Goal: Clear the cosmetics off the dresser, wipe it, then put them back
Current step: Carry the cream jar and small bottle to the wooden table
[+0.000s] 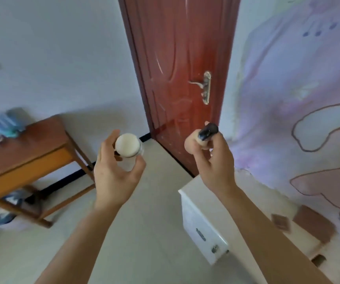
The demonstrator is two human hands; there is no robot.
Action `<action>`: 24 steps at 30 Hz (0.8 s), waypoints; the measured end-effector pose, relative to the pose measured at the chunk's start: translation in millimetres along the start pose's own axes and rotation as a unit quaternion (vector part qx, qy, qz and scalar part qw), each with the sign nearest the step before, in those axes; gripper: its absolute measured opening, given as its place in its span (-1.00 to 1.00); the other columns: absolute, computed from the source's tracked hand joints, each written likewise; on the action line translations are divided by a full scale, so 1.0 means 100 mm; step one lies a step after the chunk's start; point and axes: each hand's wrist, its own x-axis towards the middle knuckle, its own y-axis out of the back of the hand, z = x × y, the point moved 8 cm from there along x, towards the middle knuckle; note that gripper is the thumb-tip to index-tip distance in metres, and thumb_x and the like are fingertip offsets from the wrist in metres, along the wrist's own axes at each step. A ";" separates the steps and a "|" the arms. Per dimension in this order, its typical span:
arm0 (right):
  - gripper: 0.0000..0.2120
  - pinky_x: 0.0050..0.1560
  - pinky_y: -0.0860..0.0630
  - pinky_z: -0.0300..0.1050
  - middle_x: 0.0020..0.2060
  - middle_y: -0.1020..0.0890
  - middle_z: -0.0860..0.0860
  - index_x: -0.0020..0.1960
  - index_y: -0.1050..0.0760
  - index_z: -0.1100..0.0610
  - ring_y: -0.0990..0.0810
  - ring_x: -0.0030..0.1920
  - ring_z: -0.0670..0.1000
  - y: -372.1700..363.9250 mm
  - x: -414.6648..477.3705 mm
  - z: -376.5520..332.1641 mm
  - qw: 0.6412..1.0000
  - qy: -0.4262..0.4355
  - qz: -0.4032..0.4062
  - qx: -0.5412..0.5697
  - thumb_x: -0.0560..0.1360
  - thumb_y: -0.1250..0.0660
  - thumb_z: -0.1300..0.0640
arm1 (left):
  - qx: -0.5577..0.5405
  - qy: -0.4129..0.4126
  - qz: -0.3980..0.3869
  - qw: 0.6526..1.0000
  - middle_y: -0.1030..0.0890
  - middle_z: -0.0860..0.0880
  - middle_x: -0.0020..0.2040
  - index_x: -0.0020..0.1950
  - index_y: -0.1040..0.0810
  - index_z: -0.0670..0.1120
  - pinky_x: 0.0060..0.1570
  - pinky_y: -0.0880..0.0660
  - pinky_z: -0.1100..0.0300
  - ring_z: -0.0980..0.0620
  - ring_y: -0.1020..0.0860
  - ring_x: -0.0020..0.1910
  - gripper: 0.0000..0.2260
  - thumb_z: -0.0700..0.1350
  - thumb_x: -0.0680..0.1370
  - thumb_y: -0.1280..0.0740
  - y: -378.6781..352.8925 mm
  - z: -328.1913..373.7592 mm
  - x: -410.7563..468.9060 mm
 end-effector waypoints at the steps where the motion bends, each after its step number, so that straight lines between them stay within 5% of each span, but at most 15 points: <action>1: -0.89 -0.11 -0.49 -0.26 0.00 -0.60 0.01 0.09 -0.42 -0.03 -0.58 -0.06 -0.08 -0.27 0.04 -0.22 0.999 0.029 -0.012 0.011 0.59 -0.32 0.04 | 0.000 0.005 0.025 1.000 -0.49 0.03 0.22 0.39 -0.34 -0.03 0.01 -0.50 0.21 0.07 -0.52 0.09 -0.41 -0.10 0.43 -0.51 0.30 -0.15 0.07; 5: -0.85 -0.15 -0.49 -0.18 -0.03 -0.58 -0.06 0.11 -0.41 -0.06 -0.57 -0.09 -0.05 -1.44 0.09 -0.96 0.994 0.101 -0.033 0.021 0.59 -0.33 0.02 | 0.015 0.013 0.091 0.996 -0.49 0.02 0.24 0.37 -0.38 -0.08 -0.03 -0.37 0.54 0.33 -0.46 0.08 -0.44 -0.16 0.42 -0.51 1.45 -0.81 0.34; 8: -0.84 -0.07 -0.50 -0.18 -0.07 -0.57 -0.10 0.12 -0.42 -0.02 -0.56 -0.09 -0.08 -2.33 0.01 -1.37 0.990 0.125 -0.054 0.037 0.58 -0.34 0.01 | 0.041 0.029 0.119 0.992 -0.46 0.15 0.21 0.34 -0.38 0.07 0.02 -0.57 0.13 0.11 -0.53 0.11 -0.46 -0.07 0.42 -0.52 2.20 -1.37 0.46; 10: -0.81 -0.05 -0.49 -0.25 -0.08 -0.55 -0.13 0.13 -0.44 0.03 -0.54 -0.08 -0.11 -2.97 -0.06 -1.72 0.984 0.147 -0.082 0.058 0.59 -0.30 -0.04 | 0.059 0.048 0.151 0.986 -0.45 0.19 0.18 0.32 -0.38 0.12 -0.03 -0.59 0.03 0.07 -0.55 0.07 -0.46 -0.04 0.42 -0.52 2.74 -1.74 0.52; 14: -0.84 -0.04 -0.39 -0.39 -0.11 -0.49 -0.23 0.12 -0.45 0.03 -0.52 -0.10 -0.13 -4.00 -0.17 -2.27 0.969 0.188 -0.131 0.091 0.60 -0.29 -0.01 | 0.090 0.076 0.183 0.976 -0.50 0.11 0.17 0.31 -0.42 0.07 -0.15 -0.42 0.46 0.10 -0.56 -0.07 -0.49 -0.02 0.40 -0.50 3.50 -2.32 0.66; 16: -0.87 -0.05 -0.41 -0.36 -0.10 -0.49 -0.31 0.13 -0.42 -0.01 -0.52 -0.09 -0.17 -4.44 -0.22 -2.42 0.961 0.204 -0.153 0.107 0.60 -0.31 0.05 | 0.097 0.090 0.195 0.972 -0.51 0.09 0.18 0.30 -0.43 0.07 -0.19 -0.39 0.50 0.12 -0.55 -0.11 -0.51 -0.03 0.40 -0.49 3.72 -2.61 0.72; 24: -0.79 -0.05 -0.49 -0.20 -0.05 -0.52 -0.18 0.19 -0.40 -0.02 -0.53 -0.05 -0.13 -6.24 -0.03 -2.39 0.947 0.197 -0.220 0.124 0.60 -0.32 0.01 | 0.120 0.138 0.228 0.957 -0.51 0.13 0.15 0.29 -0.43 0.10 -0.11 -0.58 0.04 0.11 -0.54 -0.10 -0.50 -0.04 0.40 -0.51 4.20 -3.96 1.25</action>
